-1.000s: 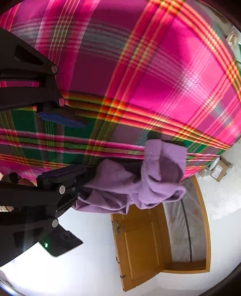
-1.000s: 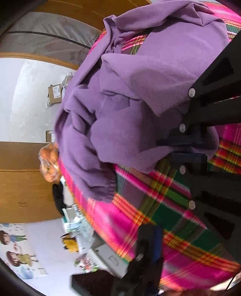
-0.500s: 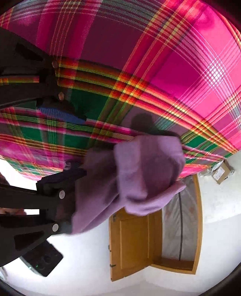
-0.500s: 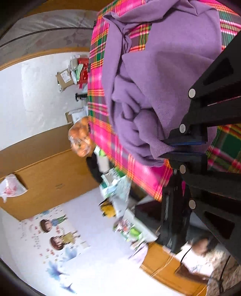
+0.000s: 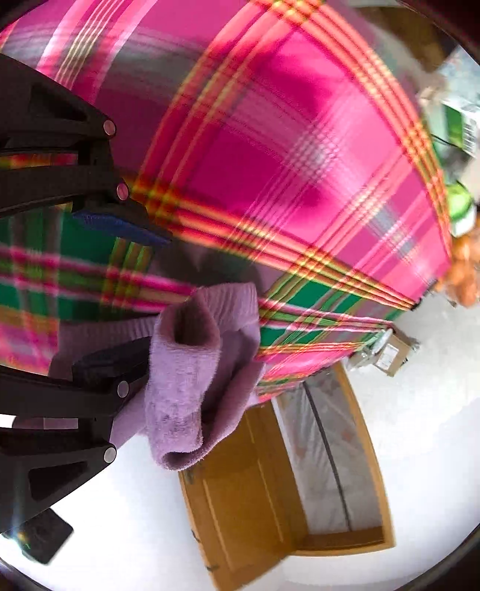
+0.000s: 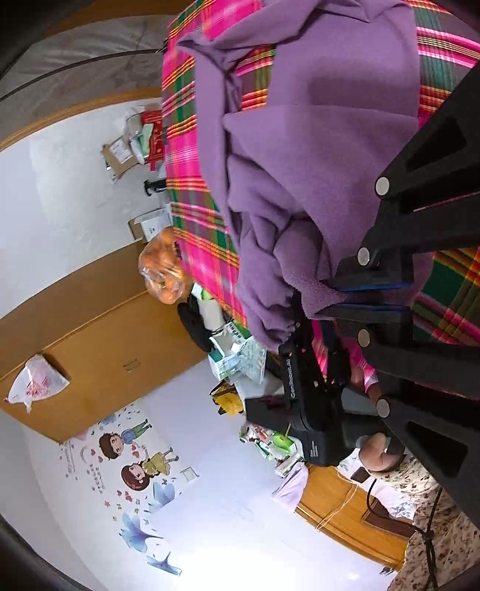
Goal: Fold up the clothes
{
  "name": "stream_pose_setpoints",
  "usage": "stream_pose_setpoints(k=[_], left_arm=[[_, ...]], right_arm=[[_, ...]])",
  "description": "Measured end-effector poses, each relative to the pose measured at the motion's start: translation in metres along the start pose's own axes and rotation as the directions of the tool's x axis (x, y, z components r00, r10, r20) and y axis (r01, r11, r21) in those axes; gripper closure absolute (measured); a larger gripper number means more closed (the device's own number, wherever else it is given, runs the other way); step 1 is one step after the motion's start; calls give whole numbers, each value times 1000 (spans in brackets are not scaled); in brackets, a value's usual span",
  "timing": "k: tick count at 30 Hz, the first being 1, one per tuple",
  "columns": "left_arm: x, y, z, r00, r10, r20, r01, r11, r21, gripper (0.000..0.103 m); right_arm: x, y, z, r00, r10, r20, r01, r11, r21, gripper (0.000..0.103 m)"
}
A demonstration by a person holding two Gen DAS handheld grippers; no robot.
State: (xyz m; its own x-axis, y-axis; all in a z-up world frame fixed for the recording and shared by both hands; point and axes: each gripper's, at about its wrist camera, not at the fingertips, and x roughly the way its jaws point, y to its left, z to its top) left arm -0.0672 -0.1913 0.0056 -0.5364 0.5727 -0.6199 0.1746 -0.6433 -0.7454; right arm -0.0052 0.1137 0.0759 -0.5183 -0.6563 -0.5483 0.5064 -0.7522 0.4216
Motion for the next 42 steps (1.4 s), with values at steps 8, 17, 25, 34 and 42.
stream_pose_setpoints(k=[8, 17, 25, 34, 42], left_arm=[[-22, -7, -2, 986, 41, 163, -71, 981, 183, 51], [-43, -16, -8, 976, -11, 216, -84, 901, 426, 51], [-54, -36, -26, 970, -3, 242, -149, 781, 606, 51], [-38, -41, -37, 984, 16, 178, -130, 747, 652, 51], [-14, -49, -36, 991, 85, 107, -135, 723, 677, 52]], right_arm=[[15, -15, -10, 999, 21, -43, -19, 999, 42, 97], [23, -23, -15, 997, 22, -68, -18, 998, 66, 96], [27, -31, -23, 996, 20, -89, -13, 996, 89, 96], [34, -31, -27, 994, 20, -107, -10, 995, 97, 96], [39, -31, -29, 993, 32, -117, -19, 994, 111, 96]])
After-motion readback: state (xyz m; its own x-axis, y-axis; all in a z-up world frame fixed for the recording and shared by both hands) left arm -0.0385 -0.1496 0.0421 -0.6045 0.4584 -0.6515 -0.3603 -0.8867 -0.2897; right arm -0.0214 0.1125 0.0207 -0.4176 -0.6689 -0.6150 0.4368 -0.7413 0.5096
